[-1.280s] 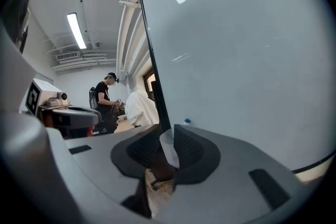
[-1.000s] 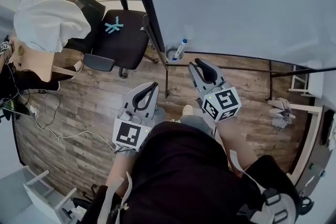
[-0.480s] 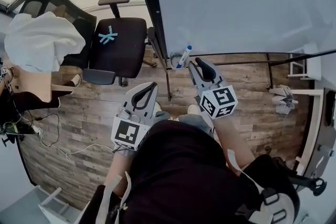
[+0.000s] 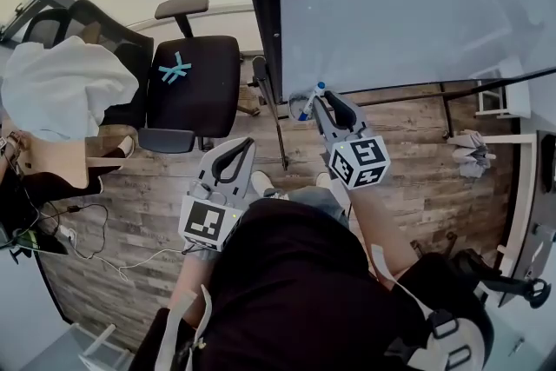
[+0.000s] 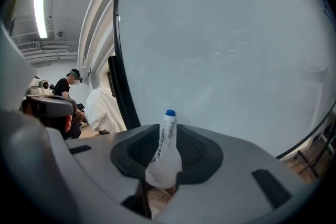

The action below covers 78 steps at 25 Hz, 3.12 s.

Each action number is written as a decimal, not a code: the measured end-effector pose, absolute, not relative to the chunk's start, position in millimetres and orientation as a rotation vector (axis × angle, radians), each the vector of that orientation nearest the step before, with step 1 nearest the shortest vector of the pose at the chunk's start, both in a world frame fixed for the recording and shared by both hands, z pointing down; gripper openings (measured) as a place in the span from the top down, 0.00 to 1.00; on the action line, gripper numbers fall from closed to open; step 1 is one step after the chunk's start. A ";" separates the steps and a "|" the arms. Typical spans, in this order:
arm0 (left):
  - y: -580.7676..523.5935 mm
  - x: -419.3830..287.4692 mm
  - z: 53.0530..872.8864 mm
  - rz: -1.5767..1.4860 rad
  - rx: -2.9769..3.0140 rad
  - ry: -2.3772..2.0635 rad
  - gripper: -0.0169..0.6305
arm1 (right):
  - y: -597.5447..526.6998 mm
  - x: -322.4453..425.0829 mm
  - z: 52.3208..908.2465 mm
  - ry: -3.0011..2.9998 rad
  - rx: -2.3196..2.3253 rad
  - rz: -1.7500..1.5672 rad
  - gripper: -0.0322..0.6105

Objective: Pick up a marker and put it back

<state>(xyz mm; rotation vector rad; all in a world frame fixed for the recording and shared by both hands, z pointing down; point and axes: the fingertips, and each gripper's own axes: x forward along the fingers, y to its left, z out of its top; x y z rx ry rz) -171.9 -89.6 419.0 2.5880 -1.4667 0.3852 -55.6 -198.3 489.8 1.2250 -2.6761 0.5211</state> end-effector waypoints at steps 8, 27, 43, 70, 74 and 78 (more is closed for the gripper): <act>-91.7 -181.7 420.7 0.394 2.580 -1.421 0.96 | -204.2 -64.0 493.2 -2.655 1.261 0.534 0.80; -100.3 -181.7 414.1 0.359 2.620 -1.366 0.96 | -204.8 -66.3 477.1 -2.645 1.309 0.494 0.83; -110.1 -165.7 402.7 0.295 2.702 -1.322 0.96 | -194.8 -50.3 409.0 -2.731 1.372 0.390 0.83; -133.4 -75.8 386.5 0.210 2.810 -1.144 0.96 | -172.3 53.8 358.1 -2.688 1.565 0.305 0.83; -137.1 -62.7 388.1 0.181 2.831 -1.105 0.96 | -166.1 69.6 360.4 -2.646 1.597 0.287 0.83; -139.0 -47.2 385.2 0.181 2.844 -1.079 0.96 | -156.8 88.6 364.7 -2.611 1.629 0.285 0.83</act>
